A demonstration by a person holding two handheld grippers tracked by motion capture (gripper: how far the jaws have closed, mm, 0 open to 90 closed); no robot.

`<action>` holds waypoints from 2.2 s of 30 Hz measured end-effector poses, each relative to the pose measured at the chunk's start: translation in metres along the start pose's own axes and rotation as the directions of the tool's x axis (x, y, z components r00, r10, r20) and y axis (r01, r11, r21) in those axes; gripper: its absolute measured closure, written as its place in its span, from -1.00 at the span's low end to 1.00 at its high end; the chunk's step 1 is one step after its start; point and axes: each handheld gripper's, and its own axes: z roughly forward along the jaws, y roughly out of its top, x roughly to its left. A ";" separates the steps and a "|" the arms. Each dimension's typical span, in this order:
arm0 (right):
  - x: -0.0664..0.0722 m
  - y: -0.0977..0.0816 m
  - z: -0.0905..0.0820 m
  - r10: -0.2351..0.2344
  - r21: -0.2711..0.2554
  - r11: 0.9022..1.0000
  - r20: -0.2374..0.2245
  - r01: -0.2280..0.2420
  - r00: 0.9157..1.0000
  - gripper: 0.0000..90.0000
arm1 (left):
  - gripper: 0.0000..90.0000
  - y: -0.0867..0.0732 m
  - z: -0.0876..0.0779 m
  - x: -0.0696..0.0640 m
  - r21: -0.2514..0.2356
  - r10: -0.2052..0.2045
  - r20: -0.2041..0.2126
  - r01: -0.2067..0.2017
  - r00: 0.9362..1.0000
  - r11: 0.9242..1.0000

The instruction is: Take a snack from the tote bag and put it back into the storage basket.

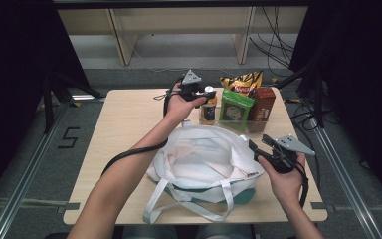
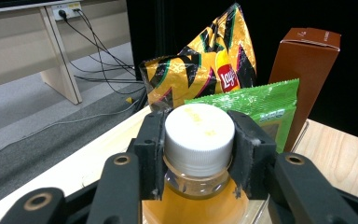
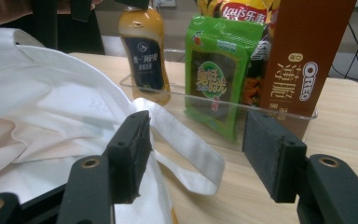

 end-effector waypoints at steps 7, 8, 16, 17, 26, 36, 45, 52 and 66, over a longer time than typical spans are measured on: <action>-0.001 0.000 0.000 -0.017 0.006 1.000 -0.007 0.017 1.000 -0.06 | 0.30 -0.001 0.001 0.000 0.005 -0.002 0.000 0.002 1.000 1.000; -0.001 -0.001 0.001 -0.017 -0.005 1.000 -0.008 0.017 1.000 -0.06 | 0.30 -0.002 0.001 0.000 0.010 -0.002 0.001 0.002 1.000 1.000; -0.001 -0.001 0.001 -0.017 -0.001 1.000 -0.005 0.017 1.000 -0.06 | 0.30 -0.005 0.002 0.001 0.019 -0.007 -0.002 0.007 1.000 1.000; -0.001 0.000 0.001 -0.014 -0.003 1.000 -0.005 0.014 1.000 -0.06 | 0.30 -0.005 0.002 0.001 0.013 -0.009 -0.001 0.009 1.000 1.000; -0.001 -0.001 0.001 -0.016 -0.001 1.000 -0.006 0.016 1.000 -0.06 | 0.30 -0.007 0.003 0.002 0.029 -0.013 -0.005 0.013 1.000 0.999; -0.001 -0.001 0.001 -0.015 -0.001 1.000 -0.006 0.015 1.000 -0.06 | 0.30 -0.010 0.004 0.003 0.041 -0.023 -0.010 0.024 1.000 0.999; -0.001 -0.001 0.001 -0.016 -0.001 1.000 -0.006 0.016 1.000 -0.06 | 0.30 -0.013 0.006 0.003 0.054 -0.030 -0.008 0.030 1.000 0.998; 0.000 -0.001 0.001 0.000 0.010 1.000 -0.003 0.000 1.000 -0.06 | 0.30 -0.016 0.007 0.004 0.069 -0.035 -0.010 0.036 0.999 0.997; 0.000 -0.002 0.002 0.001 -0.010 1.000 0.000 -0.001 1.000 -0.06 | 0.27 -0.015 0.007 0.004 0.080 -0.041 0.003 0.041 0.999 0.996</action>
